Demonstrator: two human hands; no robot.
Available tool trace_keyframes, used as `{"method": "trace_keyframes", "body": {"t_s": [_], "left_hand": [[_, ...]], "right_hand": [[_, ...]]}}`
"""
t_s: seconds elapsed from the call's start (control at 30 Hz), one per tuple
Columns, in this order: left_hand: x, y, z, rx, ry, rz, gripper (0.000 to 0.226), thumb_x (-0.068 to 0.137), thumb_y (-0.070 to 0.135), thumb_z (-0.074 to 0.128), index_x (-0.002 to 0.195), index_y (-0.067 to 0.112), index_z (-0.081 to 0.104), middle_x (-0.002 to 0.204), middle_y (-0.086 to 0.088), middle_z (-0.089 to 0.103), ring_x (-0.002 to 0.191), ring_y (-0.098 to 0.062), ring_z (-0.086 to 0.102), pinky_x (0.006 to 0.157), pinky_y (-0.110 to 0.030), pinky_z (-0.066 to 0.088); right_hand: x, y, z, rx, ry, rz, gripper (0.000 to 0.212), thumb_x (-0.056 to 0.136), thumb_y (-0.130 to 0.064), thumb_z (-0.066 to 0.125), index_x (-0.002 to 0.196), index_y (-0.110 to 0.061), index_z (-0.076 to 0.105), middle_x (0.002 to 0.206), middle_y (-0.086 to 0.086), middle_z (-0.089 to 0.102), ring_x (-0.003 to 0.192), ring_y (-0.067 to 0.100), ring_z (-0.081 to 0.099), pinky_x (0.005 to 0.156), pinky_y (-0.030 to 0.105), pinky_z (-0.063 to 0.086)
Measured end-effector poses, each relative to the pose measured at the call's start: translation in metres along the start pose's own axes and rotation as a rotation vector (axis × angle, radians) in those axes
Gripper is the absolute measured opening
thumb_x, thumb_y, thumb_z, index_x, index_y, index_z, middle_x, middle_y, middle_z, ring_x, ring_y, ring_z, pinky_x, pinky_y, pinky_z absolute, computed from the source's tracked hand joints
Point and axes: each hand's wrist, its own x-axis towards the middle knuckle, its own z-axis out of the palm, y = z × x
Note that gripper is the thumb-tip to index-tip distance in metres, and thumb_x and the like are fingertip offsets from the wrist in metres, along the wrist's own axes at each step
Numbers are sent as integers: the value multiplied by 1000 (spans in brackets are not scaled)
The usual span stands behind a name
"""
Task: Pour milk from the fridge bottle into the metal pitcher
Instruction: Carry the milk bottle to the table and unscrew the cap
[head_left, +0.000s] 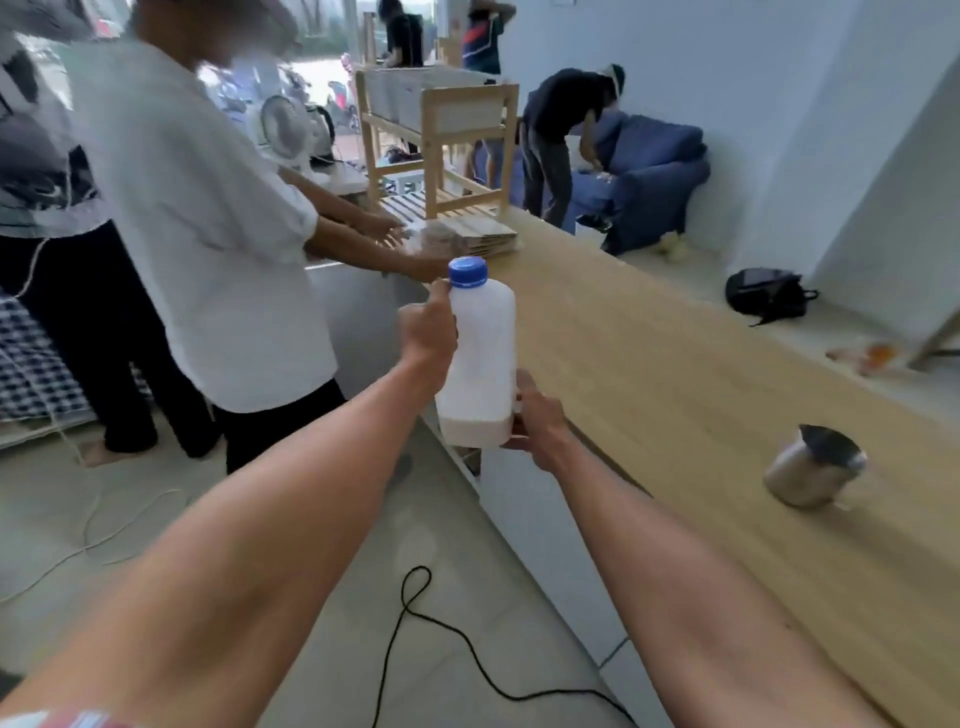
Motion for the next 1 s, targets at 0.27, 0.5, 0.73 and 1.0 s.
{"method": "trace_keyframes", "body": {"t_s": [0.27,0.5,0.73,1.0], "left_hand": [[-34,-25,120,101,-336,-51,45,96,46,48,73,7,57,63,-3,45,49,-16,38,51,-28,31],[-56,-48,199,92,-550,-108,48,96,39,57,56,15,45,47,4,41,46,-17,33,52,-29,29],[-60,-64,251,73,-744,-164,40,94,35,60,67,19,35,56,1,37,53,-17,31,56,-32,27],[-49,-96,290,136,-933,-135,52,93,40,59,60,19,24,54,6,26,58,-18,27,59,-33,23]], "right_hand": [[-18,17,-119,136,228,-17,48,99,-57,51,109,-14,69,106,11,74,97,34,73,70,43,64],[-24,31,-184,264,429,36,40,99,-54,49,99,-18,67,107,14,74,96,37,73,80,56,63],[-3,36,-216,307,629,57,43,100,-58,43,102,-21,65,107,8,74,99,30,71,87,49,62],[26,41,-233,361,777,81,58,82,-69,51,99,-18,72,96,0,75,87,22,66,78,36,49]]}}
